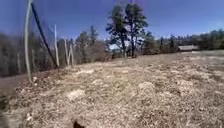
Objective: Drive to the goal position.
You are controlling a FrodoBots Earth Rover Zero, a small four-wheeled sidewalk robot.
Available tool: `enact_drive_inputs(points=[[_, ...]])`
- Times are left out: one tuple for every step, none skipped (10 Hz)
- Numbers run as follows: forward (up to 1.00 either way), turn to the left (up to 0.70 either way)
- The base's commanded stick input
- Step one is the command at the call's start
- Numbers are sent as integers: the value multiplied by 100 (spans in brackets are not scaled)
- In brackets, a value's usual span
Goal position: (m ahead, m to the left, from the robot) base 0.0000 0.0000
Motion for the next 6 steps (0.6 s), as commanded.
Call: enact_drive_inputs(points=[[70, 0], [70, 0], [70, 0], [42, 0], [7, 0], [0, 0]])
